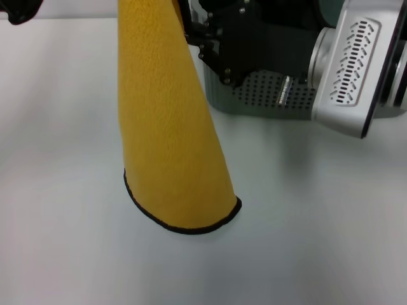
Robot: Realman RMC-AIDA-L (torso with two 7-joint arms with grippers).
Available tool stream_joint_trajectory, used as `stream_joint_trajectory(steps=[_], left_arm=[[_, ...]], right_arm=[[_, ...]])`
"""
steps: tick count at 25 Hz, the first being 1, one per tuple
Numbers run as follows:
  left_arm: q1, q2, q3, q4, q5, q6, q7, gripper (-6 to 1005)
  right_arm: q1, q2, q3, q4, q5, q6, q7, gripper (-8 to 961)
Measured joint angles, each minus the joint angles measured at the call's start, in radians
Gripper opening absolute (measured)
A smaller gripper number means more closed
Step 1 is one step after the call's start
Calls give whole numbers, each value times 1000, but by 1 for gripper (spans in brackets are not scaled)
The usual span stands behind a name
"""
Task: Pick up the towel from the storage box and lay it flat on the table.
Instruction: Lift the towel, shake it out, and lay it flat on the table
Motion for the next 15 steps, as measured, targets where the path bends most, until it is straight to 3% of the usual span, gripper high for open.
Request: stream_joint_trajectory(steps=[3, 8, 9, 13, 15], left_arm=[[3, 1, 0, -6, 0, 1, 1, 16], [28, 9, -6, -10, 32, 2, 1, 16], [35, 11, -7, -8, 39, 2, -1, 16], [75, 26, -4, 37, 82, 2, -23, 16], [88, 36, -2, 73, 119, 4, -38, 15]], right_arm=[[-5, -2, 12, 8, 24, -37, 6, 191], [-59, -8, 72, 19, 151, -167, 34, 7], [-76, -10, 97, 20, 167, -212, 57, 7], [-154, -13, 271, 42, 168, -480, 261, 8], [-177, -25, 377, 69, 142, -620, 381, 9]])
